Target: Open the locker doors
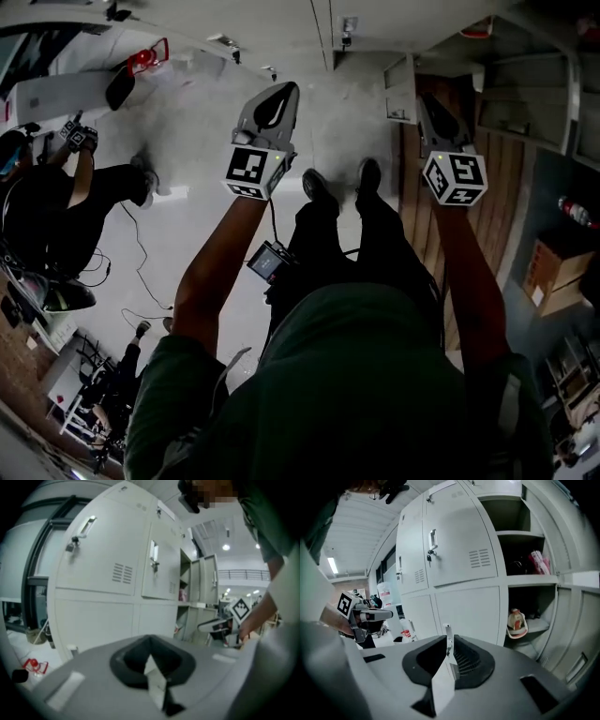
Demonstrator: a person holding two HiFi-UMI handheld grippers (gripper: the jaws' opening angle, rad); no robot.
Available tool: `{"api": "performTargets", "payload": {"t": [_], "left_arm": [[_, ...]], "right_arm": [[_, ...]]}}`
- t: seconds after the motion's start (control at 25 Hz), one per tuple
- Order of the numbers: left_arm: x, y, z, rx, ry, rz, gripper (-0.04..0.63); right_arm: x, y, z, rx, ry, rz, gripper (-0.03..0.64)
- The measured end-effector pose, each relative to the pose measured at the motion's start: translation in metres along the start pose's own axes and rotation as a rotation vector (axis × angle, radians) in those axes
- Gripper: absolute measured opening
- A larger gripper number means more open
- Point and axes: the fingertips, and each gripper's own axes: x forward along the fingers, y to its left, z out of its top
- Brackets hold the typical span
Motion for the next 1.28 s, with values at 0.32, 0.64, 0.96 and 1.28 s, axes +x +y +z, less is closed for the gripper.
{"api": "performTargets", "payload": {"t": [0.32, 0.64, 0.96, 1.28], "left_arm": [[-0.081, 0.045, 0.095, 0.067, -0.159, 0.107, -0.014], [-0.169, 0.087, 0.139, 0.134, -0.213, 0.256, -0.014], [-0.225, 0.094, 0.185, 0.211, -0.268, 0.329, -0.014], [-0.243, 0.093, 0.200, 0.198, -0.287, 0.356, -0.014]], "right_arm": [[-0.020, 0.079, 0.125, -0.013, -0.177, 0.149, 0.032], [-0.061, 0.159, 0.224, -0.119, -0.309, 0.311, 0.006], [-0.100, 0.184, 0.272, -0.140, -0.351, 0.375, 0.003], [-0.124, 0.171, 0.280, -0.160, -0.348, 0.346, 0.003]]}}
